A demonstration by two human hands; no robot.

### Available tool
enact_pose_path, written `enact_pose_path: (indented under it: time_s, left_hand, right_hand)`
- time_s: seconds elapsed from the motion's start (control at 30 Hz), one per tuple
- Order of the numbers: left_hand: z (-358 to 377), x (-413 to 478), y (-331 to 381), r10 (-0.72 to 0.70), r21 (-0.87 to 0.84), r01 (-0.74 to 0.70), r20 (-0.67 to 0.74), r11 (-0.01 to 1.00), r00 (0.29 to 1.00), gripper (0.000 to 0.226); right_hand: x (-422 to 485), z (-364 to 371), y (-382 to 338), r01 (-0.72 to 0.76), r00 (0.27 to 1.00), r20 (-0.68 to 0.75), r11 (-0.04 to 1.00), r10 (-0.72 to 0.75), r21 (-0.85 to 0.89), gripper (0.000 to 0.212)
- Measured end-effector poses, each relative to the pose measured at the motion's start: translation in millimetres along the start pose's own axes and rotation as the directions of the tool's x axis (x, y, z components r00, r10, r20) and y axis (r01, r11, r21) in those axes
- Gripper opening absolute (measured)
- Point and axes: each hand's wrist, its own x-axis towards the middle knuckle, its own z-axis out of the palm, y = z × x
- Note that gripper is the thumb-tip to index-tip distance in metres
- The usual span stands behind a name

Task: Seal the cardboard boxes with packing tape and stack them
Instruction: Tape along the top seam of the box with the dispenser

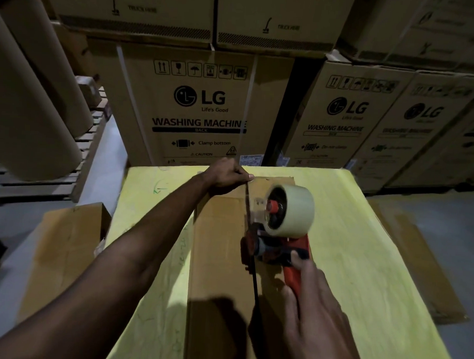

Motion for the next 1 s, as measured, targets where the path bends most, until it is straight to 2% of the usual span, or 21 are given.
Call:
enact_pose_path:
  time_s: [0.17, 0.23, 0.3, 0.4, 0.57, 0.67, 0.8, 1.0]
  left_hand:
    - [-5, -2, 5, -0.052, 0.029, 0.052, 0.007, 0.998, 0.999, 0.044]
    - [-2, -5, 7, -0.006, 0.159, 0.005, 0.002, 0.987, 1.0, 0.052]
    - [3, -13, 9, 0.055, 0.295, -0.047, -0.02, 0.954, 0.998, 0.05]
    - [9, -25, 12, 0.176, 0.31, -0.178, 0.033, 0.934, 0.984, 0.054]
    - [19, -43, 21, 0.265, 0.39, -0.323, 0.196, 0.863, 0.944, 0.066]
    - [32, -53, 21, 0.288, 0.47, -0.378, 0.254, 0.798, 0.923, 0.069]
    - [46, -63, 8, 0.309, 0.491, -0.395, 0.25, 0.777, 0.918, 0.065]
    - [55, -72, 16, 0.265, 0.459, -0.359, 0.256, 0.813, 0.929, 0.078]
  right_hand:
    - [-32, -6, 4, -0.062, 0.992, -0.105, 0.996, 0.068, 0.059, 0.047]
    - [-32, -1, 2, -0.043, 0.985, -0.161, 0.995, 0.058, 0.095, 0.046]
    - [-31, 7, 1, -0.026, 0.984, -0.176, 0.995, 0.042, 0.092, 0.045]
    - [-31, 20, 3, -0.04, 0.99, -0.134, 0.995, 0.052, 0.09, 0.046]
    - [-25, 24, 6, -0.087, 0.996, -0.004, 0.991, 0.088, 0.104, 0.041]
    - [-25, 23, 5, -0.087, 0.996, 0.013, 0.991, 0.087, 0.1, 0.042]
    - [-22, 25, 5, -0.091, 0.995, 0.037, 0.991, 0.087, 0.095, 0.045]
    - [-18, 21, 4, -0.095, 0.993, 0.077, 0.993, 0.089, 0.075, 0.043]
